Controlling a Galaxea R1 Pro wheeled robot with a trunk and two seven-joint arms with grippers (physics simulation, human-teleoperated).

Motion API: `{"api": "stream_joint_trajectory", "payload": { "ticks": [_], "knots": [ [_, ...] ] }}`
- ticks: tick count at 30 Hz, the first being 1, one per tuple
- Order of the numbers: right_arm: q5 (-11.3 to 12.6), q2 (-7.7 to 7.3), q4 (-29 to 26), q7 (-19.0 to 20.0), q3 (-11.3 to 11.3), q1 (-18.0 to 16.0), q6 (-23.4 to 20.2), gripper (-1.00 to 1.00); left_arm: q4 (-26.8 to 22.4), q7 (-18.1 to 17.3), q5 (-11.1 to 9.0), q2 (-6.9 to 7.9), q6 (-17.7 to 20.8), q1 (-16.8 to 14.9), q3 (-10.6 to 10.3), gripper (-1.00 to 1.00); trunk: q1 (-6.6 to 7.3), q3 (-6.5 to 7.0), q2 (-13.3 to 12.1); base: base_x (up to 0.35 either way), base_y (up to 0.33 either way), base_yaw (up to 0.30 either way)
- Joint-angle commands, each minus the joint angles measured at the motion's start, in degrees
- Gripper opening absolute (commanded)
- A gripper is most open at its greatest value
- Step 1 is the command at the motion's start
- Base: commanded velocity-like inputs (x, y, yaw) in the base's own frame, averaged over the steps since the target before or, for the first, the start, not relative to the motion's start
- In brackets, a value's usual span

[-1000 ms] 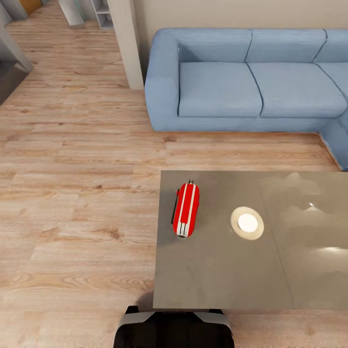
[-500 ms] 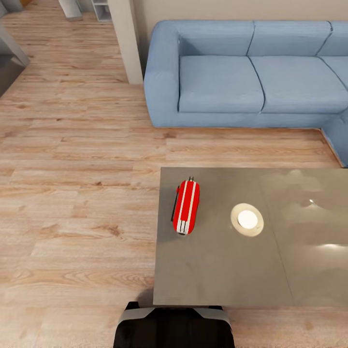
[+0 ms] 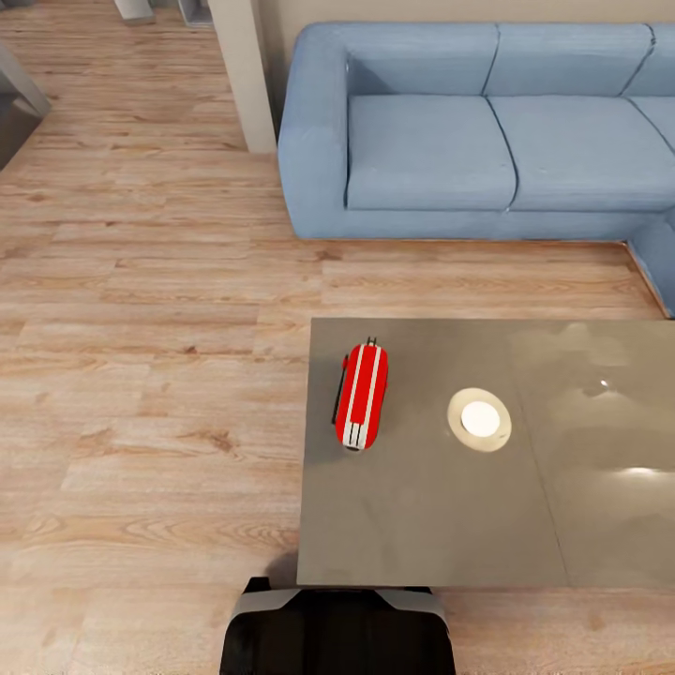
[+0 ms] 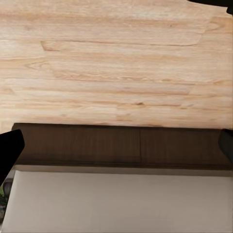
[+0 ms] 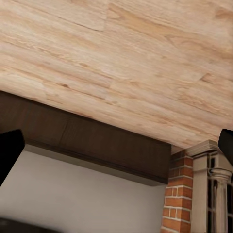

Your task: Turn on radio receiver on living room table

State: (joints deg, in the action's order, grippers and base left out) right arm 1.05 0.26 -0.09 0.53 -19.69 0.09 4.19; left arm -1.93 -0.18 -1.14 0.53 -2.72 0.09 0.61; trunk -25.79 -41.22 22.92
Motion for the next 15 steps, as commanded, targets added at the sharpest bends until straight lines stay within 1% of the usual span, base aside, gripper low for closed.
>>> {"api": "stream_joint_trajectory", "payload": {
  "ticks": [1,15],
  "knots": [
    [0.0,0.0,0.0,0.0,0.0,0.0,-0.01,1.0,0.0,0.0,0.0,0.0,0.0,0.0,0.0,1.0,0.0,-0.1,0.0,0.0,0.0,0.0],
    [-0.02,0.0,0.0,0.0,0.0,0.0,0.03,1.0,0.0,0.0,0.0,0.0,0.0,0.0,0.0,1.0,0.0,-1.38,0.0,0.0,0.0,0.0]
  ]
}}
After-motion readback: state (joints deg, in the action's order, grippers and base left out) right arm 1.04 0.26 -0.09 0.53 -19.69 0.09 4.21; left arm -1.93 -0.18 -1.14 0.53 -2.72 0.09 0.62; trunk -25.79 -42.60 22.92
